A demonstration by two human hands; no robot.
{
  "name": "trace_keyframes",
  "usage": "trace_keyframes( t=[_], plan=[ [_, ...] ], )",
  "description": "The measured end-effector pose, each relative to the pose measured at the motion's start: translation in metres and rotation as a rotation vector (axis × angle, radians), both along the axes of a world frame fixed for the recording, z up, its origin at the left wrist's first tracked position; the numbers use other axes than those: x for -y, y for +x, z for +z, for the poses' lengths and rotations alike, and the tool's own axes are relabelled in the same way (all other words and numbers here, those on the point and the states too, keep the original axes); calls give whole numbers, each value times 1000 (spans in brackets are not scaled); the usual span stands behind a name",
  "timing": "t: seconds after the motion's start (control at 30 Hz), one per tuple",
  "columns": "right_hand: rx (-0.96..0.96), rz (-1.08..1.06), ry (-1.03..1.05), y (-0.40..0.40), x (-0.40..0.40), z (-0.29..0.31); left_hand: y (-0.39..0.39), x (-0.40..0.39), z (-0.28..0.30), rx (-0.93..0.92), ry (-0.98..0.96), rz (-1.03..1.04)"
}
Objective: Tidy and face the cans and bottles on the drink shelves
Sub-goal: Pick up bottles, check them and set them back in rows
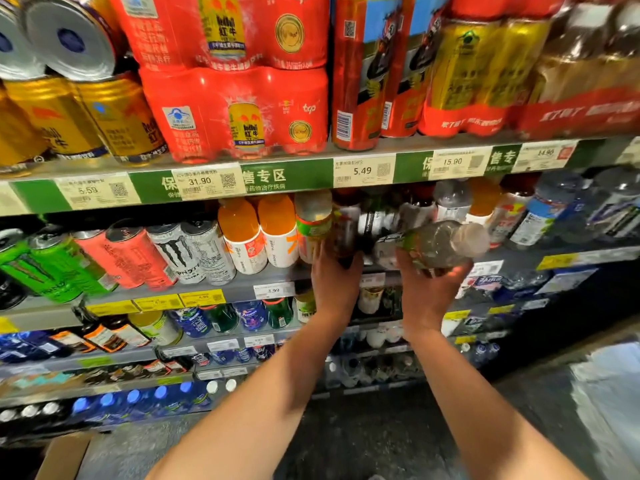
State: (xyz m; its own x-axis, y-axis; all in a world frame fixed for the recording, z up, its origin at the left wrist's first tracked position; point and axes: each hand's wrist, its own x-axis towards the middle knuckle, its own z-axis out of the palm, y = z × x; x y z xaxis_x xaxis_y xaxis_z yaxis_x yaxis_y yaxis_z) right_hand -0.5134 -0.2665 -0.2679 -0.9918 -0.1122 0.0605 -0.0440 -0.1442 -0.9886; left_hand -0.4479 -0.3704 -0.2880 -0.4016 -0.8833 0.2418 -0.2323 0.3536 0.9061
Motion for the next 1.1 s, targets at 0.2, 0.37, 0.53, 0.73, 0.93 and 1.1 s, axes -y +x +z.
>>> trace_keyframes(
  t=[0.2, 0.37, 0.53, 0.73, 0.93, 1.1],
  plan=[
    [-56, 18, 33, -18, -41, -2, -19, -15, 5, 31, 41, 17],
    [-57, 75, -26, -53, -65, -2, -45, -22, 1, -34, 2, 151],
    [-77, 207, -40, -93, -84, 5, -62, -28, -2, -15, 36, 289],
    [-25, 337, -26, -127, -103, -3, -87, -34, 6, 23, 32, 459],
    [21, 430, -67, -143, -110, -4, -99, -39, 10, 32, 78, 511],
    [40, 449, -72, -147, -115, -2, -101, -28, 6, 176, 16, 547]
  ],
)
